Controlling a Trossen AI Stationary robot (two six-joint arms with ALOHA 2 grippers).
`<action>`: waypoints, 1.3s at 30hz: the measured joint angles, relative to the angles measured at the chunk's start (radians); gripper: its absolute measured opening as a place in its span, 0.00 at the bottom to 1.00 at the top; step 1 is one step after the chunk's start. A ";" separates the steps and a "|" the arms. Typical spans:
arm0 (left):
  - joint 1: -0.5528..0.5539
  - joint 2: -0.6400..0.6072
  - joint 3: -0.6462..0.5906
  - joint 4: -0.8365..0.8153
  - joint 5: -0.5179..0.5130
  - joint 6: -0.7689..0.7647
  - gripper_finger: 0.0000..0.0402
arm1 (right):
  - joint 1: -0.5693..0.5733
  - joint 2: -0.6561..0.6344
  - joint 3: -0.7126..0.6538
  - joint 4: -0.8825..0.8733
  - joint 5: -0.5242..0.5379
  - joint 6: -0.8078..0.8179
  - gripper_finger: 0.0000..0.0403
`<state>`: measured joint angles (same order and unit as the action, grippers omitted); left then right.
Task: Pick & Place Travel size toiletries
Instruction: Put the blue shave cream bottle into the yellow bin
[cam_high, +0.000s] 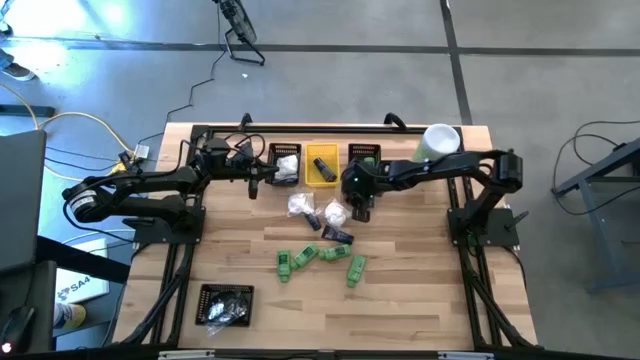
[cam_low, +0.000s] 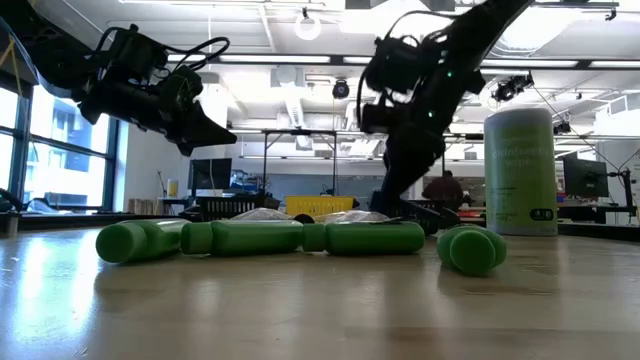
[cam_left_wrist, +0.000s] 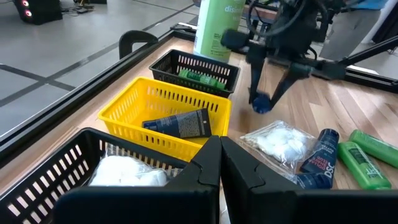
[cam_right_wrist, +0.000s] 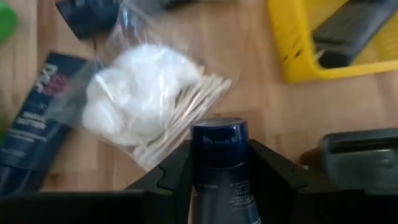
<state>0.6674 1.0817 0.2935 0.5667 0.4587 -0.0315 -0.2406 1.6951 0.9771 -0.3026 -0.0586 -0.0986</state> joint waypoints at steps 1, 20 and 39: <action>0.000 0.000 0.000 0.000 0.000 0.000 0.00 | -0.003 -0.016 0.000 -0.001 0.003 0.000 0.30; 0.000 0.000 0.000 0.000 -0.021 0.000 0.00 | -0.105 -0.090 0.001 0.647 0.107 0.180 0.30; 0.000 0.000 0.000 0.008 -0.200 -0.008 0.00 | -0.231 0.061 0.035 0.801 -0.151 0.184 0.30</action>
<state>0.6674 1.0821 0.2939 0.5748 0.2587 -0.0397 -0.4715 1.7560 1.0125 0.4988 -0.2092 0.0853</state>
